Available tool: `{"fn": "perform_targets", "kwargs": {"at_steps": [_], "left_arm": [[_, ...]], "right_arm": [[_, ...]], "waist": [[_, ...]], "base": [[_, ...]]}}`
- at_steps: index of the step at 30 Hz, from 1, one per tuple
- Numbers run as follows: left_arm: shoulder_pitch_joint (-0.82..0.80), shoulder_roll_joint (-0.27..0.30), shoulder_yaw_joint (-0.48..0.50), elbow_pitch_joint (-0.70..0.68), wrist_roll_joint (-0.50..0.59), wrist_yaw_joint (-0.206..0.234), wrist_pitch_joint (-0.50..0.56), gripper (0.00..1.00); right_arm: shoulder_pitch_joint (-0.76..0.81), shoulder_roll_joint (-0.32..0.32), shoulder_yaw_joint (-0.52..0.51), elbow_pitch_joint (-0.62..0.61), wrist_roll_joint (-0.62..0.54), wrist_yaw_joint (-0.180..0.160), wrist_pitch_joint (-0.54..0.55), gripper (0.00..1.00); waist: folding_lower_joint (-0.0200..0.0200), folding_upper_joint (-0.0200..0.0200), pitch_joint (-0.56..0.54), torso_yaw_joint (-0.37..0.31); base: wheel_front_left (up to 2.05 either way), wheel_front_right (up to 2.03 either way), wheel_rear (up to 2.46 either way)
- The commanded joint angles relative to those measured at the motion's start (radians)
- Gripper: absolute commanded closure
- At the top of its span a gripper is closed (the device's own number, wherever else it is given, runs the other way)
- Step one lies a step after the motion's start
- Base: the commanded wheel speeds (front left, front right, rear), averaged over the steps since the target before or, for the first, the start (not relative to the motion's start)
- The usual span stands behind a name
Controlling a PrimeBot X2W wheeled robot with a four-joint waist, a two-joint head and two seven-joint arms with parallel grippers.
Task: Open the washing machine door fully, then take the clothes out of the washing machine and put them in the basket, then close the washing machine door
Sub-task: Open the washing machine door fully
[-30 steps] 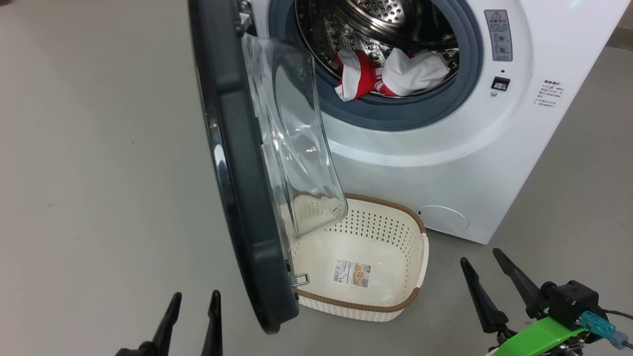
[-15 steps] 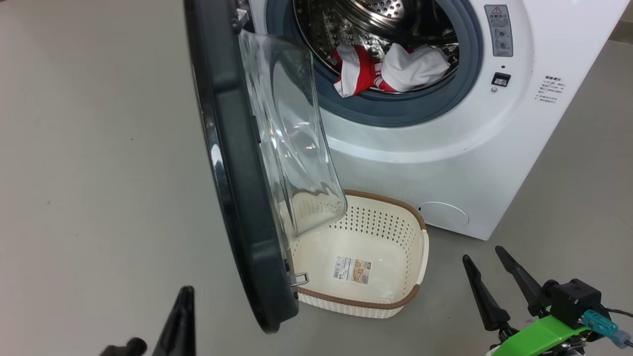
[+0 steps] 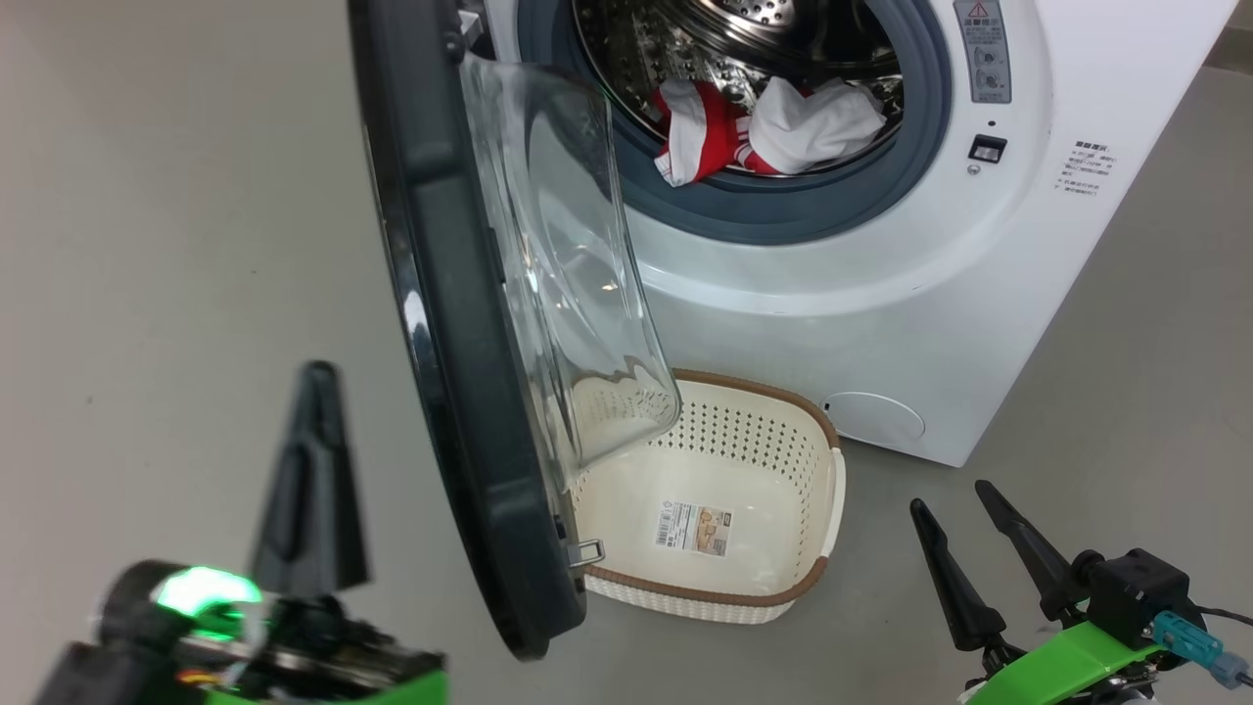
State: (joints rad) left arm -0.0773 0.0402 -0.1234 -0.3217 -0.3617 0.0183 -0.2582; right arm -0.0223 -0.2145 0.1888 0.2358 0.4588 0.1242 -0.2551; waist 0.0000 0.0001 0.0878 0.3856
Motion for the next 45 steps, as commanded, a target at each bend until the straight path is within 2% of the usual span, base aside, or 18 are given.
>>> {"fn": "perform_targets", "kwargs": {"at_steps": [1, 3, 5, 9, 13, 18, 23, 32, 45], "left_arm": [[-0.022, 0.01, 0.007, -0.034, 0.004, 0.007, -0.004, 1.0], [-0.018, 0.01, -0.053, -0.053, -0.015, 0.014, -0.004, 1.0], [-0.009, 0.01, -0.121, -0.047, 0.008, 0.002, -0.004, 1.0], [0.018, 0.01, -0.225, 0.018, -0.007, -0.001, -0.004, 1.0], [0.038, 0.01, -0.284, 0.113, -0.011, -0.005, -0.004, 1.0], [0.044, 0.01, -0.311, 0.218, -0.03, -0.01, -0.004, 1.0], [0.037, 0.01, -0.297, 0.299, -0.056, -0.008, -0.004, 1.0], [0.029, 0.01, -0.247, 0.362, -0.092, 0.007, -0.004, 1.0], [0.054, 0.01, -0.085, 0.384, -0.062, 0.02, -0.004, 1.0]], "right_arm": [[-0.028, -0.009, 0.023, -0.026, -0.007, 0.007, -0.007, 0.0], [-0.033, -0.009, 0.025, -0.026, -0.005, 0.007, -0.007, 0.0], [-0.037, -0.01, 0.027, -0.027, -0.003, 0.007, -0.007, 0.0], [-0.044, -0.009, 0.026, -0.029, -0.002, 0.007, -0.007, 0.0], [-0.046, -0.008, 0.025, -0.031, -0.003, 0.007, -0.007, 0.0], [-0.048, -0.01, 0.022, -0.03, -0.003, 0.007, -0.007, 0.0], [-0.054, -0.012, 0.021, -0.029, -0.004, 0.007, -0.007, 0.0], [-0.054, -0.012, 0.019, -0.029, -0.004, 0.007, -0.007, 0.0], [-0.046, -0.005, 0.017, -0.029, -0.006, 0.007, -0.007, 0.0]], "waist": [[0.0, -0.0001, 0.003, -0.003], [0.0, -0.0001, 0.006, -0.005], [0.0, -0.0001, 0.009, -0.008], [0.0, -0.0001, 0.016, -0.012], [0.0, -0.0001, 0.021, -0.013], [0.0, -0.0001, 0.029, -0.009], [0.0, -0.0001, 0.033, -0.007], [0.0, -0.0001, 0.031, 0.001], [0.0, -0.0001, 0.03, 0.02]], "base": [[0.0, 0.0, 0.0], [0.0, 0.0, 0.0], [0.0, 0.0, 0.0], [0.0, 0.0, 0.0], [0.0, 0.0, 0.0], [0.0, 0.0, 0.0], [0.0, 0.0, 0.0], [0.0, 0.0, 0.0], [0.0, 0.0, 0.0]]}}
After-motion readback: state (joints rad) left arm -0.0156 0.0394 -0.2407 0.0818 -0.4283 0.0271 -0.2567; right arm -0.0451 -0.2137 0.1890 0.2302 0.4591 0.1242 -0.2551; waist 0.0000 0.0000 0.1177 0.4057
